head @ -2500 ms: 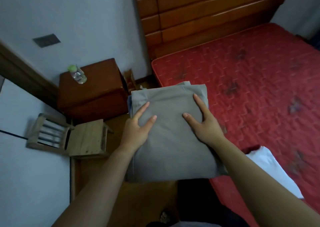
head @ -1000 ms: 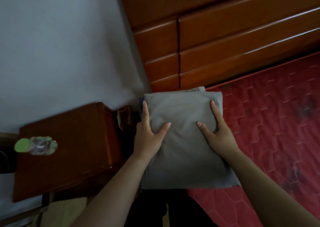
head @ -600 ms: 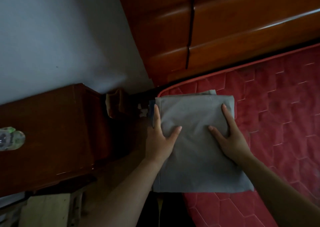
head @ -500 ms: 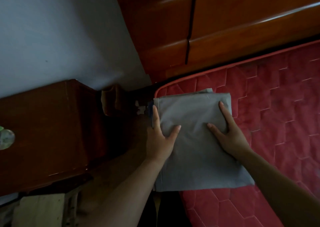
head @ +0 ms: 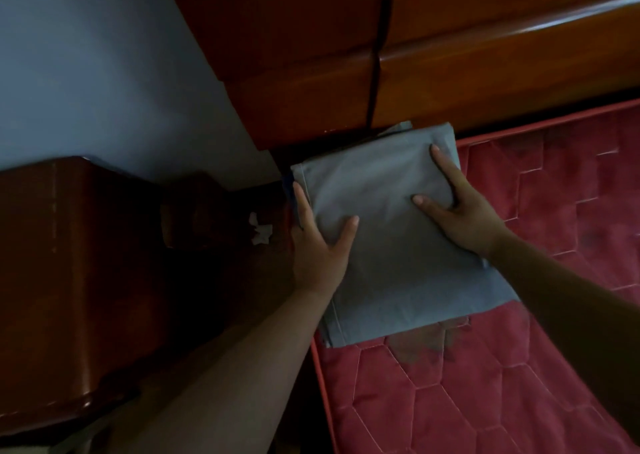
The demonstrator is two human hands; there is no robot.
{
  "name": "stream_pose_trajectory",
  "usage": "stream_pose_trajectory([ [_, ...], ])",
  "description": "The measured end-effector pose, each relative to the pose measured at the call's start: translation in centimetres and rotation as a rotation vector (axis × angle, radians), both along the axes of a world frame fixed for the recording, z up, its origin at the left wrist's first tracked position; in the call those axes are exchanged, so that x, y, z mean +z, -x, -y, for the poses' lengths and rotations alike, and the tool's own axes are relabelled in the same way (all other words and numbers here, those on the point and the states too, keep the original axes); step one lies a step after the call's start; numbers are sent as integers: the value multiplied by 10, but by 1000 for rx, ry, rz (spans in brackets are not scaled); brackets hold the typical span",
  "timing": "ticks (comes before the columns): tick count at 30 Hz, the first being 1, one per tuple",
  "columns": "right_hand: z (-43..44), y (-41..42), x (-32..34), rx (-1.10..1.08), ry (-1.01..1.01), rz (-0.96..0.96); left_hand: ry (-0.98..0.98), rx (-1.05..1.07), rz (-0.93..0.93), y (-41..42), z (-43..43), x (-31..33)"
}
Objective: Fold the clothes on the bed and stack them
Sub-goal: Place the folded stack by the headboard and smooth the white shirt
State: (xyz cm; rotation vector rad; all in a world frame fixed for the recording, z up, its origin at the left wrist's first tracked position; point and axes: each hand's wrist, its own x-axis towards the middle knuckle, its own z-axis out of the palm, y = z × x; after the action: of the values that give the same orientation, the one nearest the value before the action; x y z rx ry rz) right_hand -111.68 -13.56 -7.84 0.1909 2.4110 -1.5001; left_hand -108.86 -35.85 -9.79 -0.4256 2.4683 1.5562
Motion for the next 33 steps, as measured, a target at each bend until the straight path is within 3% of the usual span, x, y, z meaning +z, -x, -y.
stream_pose_trajectory([
  [3,-3,-9,-21,-35,-149,88,57,-168,89,-3,8,-16],
  [5,-4,-11,-24,-64,-237,92,230,-171,53,-7,7,-13],
  [8,-2,-14,-18,-22,-481,-83,674,-263,-179,-7,1,-4],
  [11,11,-23,-15,112,-710,-249,862,-503,-293,-4,0,-5],
  [14,25,-33,-17,286,-849,-216,895,-596,-211,-5,1,-8],
  [16,27,-37,-15,266,-839,-162,894,-625,-194,-5,2,-3],
  [24,41,-117,27,-51,-660,-63,840,-824,-272,-30,17,49],
  [33,61,-301,100,-442,-657,37,809,-1157,-465,-138,4,122],
])
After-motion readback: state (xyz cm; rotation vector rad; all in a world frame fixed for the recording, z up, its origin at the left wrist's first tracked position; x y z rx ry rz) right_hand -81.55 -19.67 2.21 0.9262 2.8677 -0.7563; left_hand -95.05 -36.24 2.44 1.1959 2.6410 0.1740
